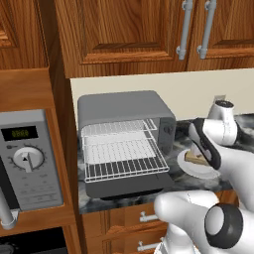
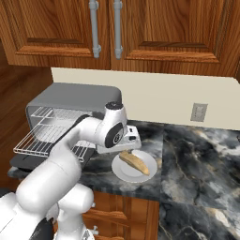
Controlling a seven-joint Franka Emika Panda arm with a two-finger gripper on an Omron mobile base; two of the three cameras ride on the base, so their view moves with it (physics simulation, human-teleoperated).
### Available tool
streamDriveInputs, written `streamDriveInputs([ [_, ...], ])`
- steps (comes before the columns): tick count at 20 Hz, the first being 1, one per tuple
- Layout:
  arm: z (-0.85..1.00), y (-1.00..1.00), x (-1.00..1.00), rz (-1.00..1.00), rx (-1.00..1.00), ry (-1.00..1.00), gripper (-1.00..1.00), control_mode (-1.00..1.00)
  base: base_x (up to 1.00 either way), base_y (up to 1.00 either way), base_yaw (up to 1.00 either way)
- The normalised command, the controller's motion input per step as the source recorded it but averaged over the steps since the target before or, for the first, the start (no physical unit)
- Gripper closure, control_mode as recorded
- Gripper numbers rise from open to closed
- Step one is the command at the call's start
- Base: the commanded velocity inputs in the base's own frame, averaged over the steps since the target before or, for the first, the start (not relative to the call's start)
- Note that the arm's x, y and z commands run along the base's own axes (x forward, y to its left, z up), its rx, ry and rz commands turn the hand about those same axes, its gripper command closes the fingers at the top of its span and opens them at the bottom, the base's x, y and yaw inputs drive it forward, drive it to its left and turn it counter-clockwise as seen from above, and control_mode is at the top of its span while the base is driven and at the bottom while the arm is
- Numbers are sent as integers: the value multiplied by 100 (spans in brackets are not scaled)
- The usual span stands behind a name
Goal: Pull the toaster oven rack outwards. Pick up the baguette from the plate and place it on the toaster oven rack. Close the toaster oven door fully and set the temperature to the lowest setting.
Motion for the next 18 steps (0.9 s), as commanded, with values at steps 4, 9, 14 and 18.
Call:
streamDriveInputs([
  [4, 5, 0, 37, 0, 0, 31, -100, -100, 0, 0, 0],
  [9, 4, 0, 16, 0, 0, 13, -100, -100, 0, 0, 0],
  [14, -19, 0, 1, 0, 0, -2, -100, -100, 0, 0, 0],
  [18, -55, 0, 29, 0, 0, -9, -100, -100, 0, 0, 0],
])
